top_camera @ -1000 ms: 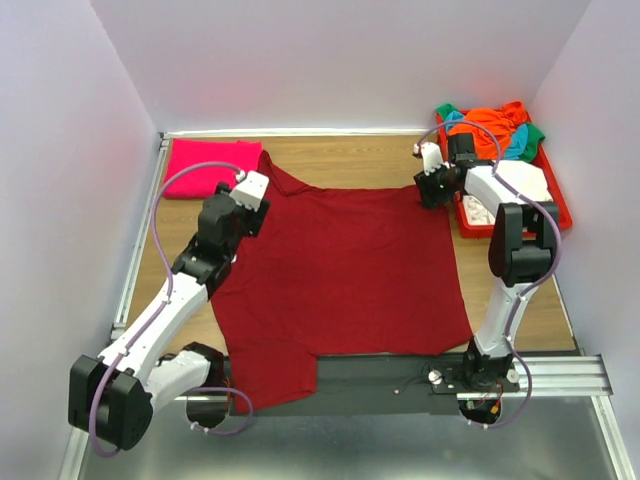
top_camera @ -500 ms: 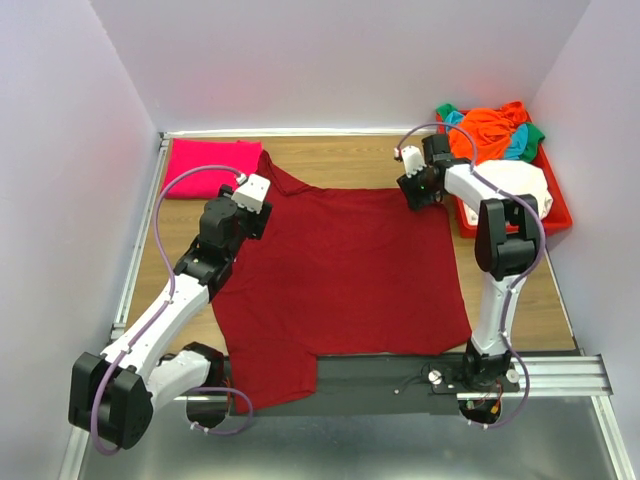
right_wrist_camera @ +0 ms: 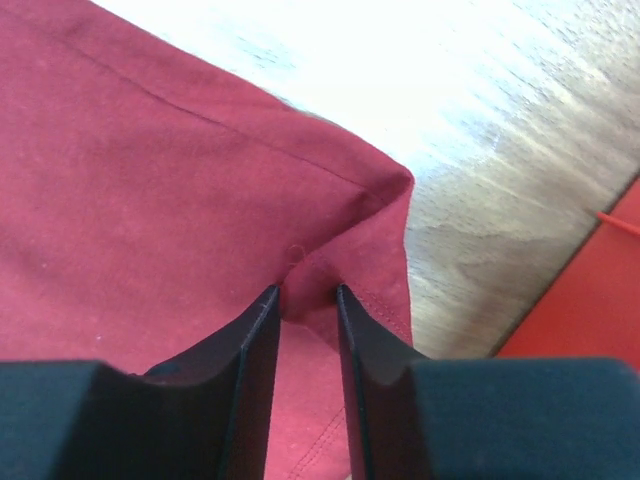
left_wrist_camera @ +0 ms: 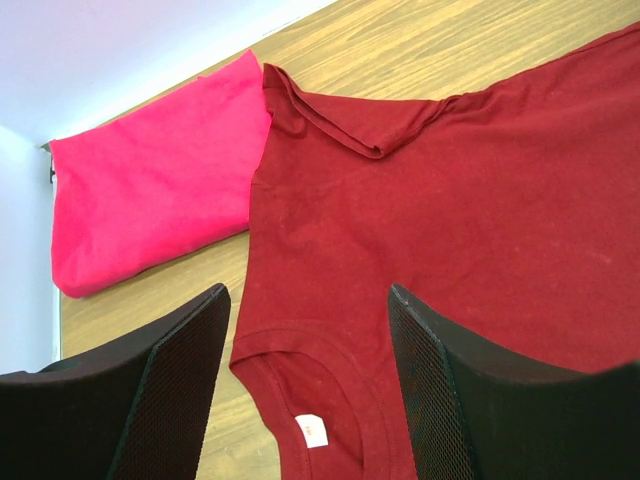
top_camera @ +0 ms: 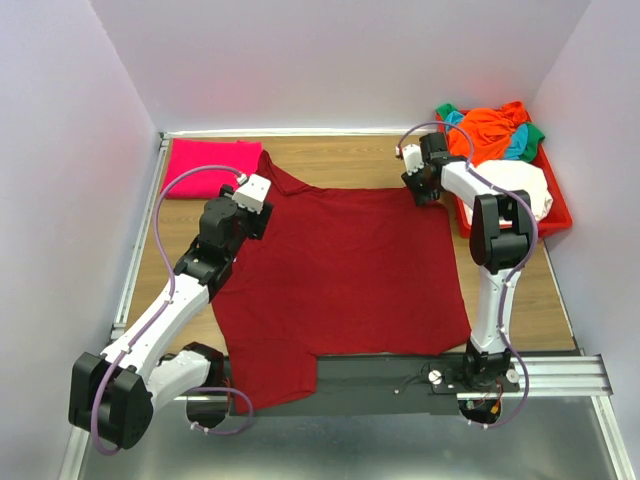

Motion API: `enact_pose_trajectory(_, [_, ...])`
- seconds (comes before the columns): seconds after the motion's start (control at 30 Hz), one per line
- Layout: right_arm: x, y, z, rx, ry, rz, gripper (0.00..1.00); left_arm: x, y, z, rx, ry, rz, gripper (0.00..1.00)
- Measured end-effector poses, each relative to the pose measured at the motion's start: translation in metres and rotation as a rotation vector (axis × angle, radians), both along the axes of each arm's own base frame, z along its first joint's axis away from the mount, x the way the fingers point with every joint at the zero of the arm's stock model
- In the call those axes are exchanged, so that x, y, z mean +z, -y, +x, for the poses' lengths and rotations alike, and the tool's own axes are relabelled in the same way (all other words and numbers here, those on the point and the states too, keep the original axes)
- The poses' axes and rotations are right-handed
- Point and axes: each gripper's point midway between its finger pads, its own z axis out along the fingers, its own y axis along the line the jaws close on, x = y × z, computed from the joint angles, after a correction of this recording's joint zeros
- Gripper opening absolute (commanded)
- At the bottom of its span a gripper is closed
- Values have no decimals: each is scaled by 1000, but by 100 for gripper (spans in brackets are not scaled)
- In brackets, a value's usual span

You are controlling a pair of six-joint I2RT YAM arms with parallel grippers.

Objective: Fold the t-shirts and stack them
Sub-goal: Flatten the tshirt out

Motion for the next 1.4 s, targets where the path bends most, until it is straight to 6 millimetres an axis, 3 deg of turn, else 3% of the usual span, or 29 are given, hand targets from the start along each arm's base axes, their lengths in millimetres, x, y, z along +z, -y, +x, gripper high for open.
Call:
enact_pose_trajectory(0.4, [16,15,16,-45,56,-78,1,0,1,1,-1,0,0,72])
enact_pose_trajectory(0.53, [21,19,20,-53,72,-101,1,-1,1,1,0,-2,-1,73])
enact_pose_trajectory(0.77, [27,25,26,-54,95,-137,1,4,1,9,8,-6,-14,83])
enact_pose_trajectory(0.93, [29,25,28,-39,102,-146,1,47,9,66,1,25,-41,75])
enact_pose_trajectory(1.03, [27,23,27,-9,101,-142,1,55,11,125,-12,24,-47,73])
enact_pose_trajectory(1.07, [25,22,25,5,96,-137,1,48,11,150,-22,4,-35,72])
enact_pose_trajectory(1.13, [23,20,19,23,83,-128,1,23,10,181,-34,-52,-9,69])
enact_pose_trajectory(1.2, [24,16,14,46,77,-109,1,-15,10,211,-60,-124,33,69])
enact_pose_trajectory(1.27, [28,11,10,66,80,-85,1,-48,6,228,-82,-202,69,68])
enact_pose_trajectory(1.4, [37,3,8,92,94,-42,1,-71,3,257,-133,-255,93,63])
